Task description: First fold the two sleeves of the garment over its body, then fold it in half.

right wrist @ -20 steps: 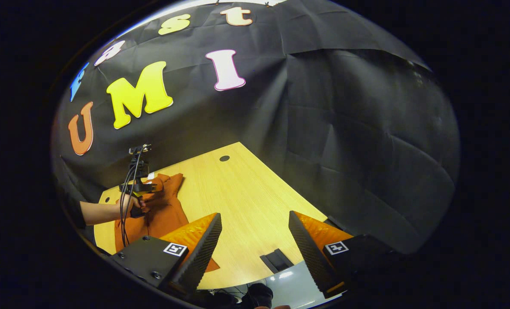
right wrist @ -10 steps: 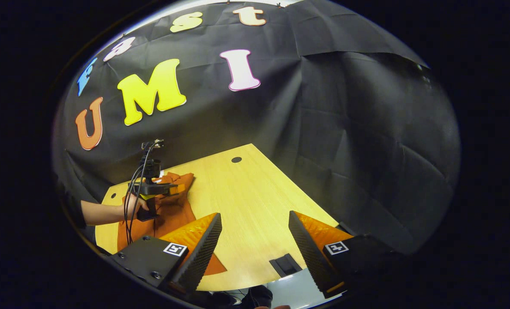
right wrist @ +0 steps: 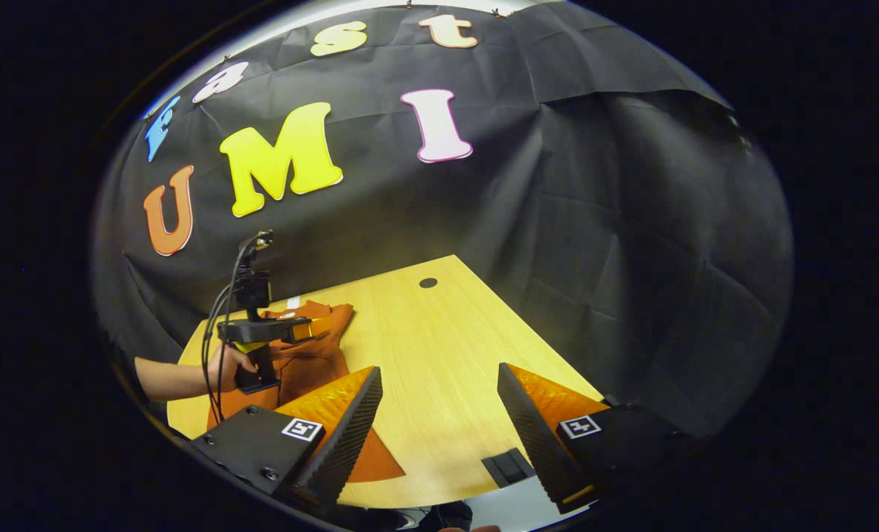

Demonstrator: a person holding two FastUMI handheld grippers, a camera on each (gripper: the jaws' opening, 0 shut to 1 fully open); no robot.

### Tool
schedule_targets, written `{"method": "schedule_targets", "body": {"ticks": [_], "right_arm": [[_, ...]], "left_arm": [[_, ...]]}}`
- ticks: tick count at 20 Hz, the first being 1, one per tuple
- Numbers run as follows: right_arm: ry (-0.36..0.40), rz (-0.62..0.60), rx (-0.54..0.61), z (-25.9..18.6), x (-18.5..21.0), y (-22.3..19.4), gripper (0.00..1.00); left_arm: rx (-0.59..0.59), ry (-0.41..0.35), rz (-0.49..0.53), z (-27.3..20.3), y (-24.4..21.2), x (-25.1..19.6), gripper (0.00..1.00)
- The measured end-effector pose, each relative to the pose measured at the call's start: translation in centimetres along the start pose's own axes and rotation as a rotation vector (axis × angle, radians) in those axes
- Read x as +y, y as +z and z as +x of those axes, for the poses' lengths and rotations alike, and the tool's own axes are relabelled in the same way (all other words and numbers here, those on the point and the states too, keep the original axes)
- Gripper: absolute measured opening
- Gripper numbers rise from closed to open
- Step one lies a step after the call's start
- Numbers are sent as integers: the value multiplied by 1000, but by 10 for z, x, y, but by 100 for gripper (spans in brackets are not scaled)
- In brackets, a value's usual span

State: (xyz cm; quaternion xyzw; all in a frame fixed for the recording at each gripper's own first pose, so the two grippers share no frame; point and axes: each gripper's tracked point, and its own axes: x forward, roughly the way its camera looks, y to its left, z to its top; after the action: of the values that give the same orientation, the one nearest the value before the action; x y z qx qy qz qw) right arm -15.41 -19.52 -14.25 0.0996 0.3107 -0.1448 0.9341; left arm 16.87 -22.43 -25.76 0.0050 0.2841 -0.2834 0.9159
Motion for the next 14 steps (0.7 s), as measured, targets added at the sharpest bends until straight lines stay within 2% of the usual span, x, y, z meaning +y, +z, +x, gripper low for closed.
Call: {"method": "schedule_targets", "body": {"ticks": [9,14], "right_arm": [[243,-145,-74,49,109,32,100],[326,-205,-194,50,171,63,100]], "left_arm": [[-216,156,-83,-175,39,56,99],[-387,344,-106,-279,67,96,98]]}}
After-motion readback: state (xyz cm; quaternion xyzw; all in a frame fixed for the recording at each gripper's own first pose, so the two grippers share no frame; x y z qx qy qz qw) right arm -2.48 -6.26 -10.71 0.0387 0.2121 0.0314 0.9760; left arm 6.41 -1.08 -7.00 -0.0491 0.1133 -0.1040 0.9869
